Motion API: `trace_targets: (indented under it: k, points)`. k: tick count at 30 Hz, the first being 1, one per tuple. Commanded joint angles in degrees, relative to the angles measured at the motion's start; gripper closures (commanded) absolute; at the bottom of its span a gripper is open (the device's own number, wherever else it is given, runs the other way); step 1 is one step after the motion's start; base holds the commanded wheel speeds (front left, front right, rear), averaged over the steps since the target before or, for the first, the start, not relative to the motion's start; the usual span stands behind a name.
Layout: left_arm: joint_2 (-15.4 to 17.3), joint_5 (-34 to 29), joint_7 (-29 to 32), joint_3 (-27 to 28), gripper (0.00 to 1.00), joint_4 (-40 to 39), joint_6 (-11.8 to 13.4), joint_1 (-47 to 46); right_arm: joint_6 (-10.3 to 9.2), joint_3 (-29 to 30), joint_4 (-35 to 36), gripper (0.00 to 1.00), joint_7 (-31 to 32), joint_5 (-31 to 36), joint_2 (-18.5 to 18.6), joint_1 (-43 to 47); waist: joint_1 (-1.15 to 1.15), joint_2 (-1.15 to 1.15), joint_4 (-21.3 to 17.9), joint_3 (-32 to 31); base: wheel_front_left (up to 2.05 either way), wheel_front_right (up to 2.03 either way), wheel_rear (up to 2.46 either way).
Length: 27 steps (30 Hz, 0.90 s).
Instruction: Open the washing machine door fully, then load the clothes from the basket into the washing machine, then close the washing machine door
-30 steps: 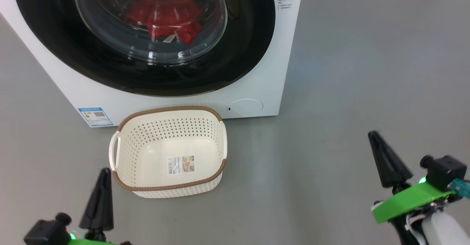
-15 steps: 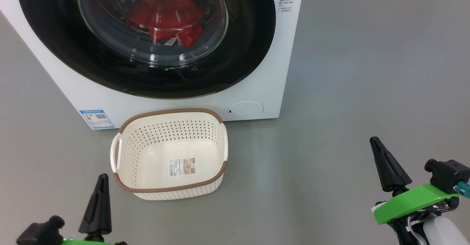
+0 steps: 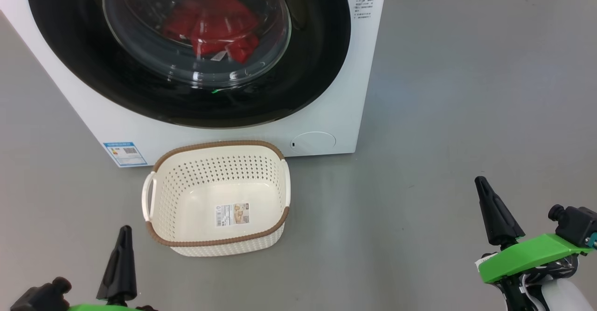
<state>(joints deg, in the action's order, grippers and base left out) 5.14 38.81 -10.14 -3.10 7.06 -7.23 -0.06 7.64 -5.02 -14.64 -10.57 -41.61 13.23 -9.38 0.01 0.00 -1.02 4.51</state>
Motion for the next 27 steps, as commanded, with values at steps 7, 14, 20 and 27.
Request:
trace_targets:
  k: [7,14,20,27]
  points:
    - [0.47,4.95,1.32,1.49,1.00,-0.48,-0.07,-2.25,-0.04,0.99,1.25,1.00,1.45,-4.87,-0.24,-0.63,-0.01,0.00,0.08,-0.34,0.00,0.00,0.00]
    - [0.36,8.89,2.41,1.99,1.00,0.09,-0.09,-2.53,-0.05,1.70,1.20,1.00,2.58,-8.59,-0.95,-0.32,-0.01,0.00,0.16,-0.65,0.00,0.00,0.00]
    - [0.25,12.27,3.36,2.43,1.00,0.59,-0.10,-2.78,-0.06,2.32,1.17,1.00,3.56,-11.76,-1.57,-0.05,-0.01,0.00,0.22,-0.92,0.00,0.00,0.00]
    - [0.12,16.17,4.47,2.95,1.00,1.17,-0.11,-3.08,-0.07,3.05,1.12,1.00,4.71,-15.44,-2.29,0.26,-0.01,0.00,0.29,-1.24,0.00,0.00,0.00]
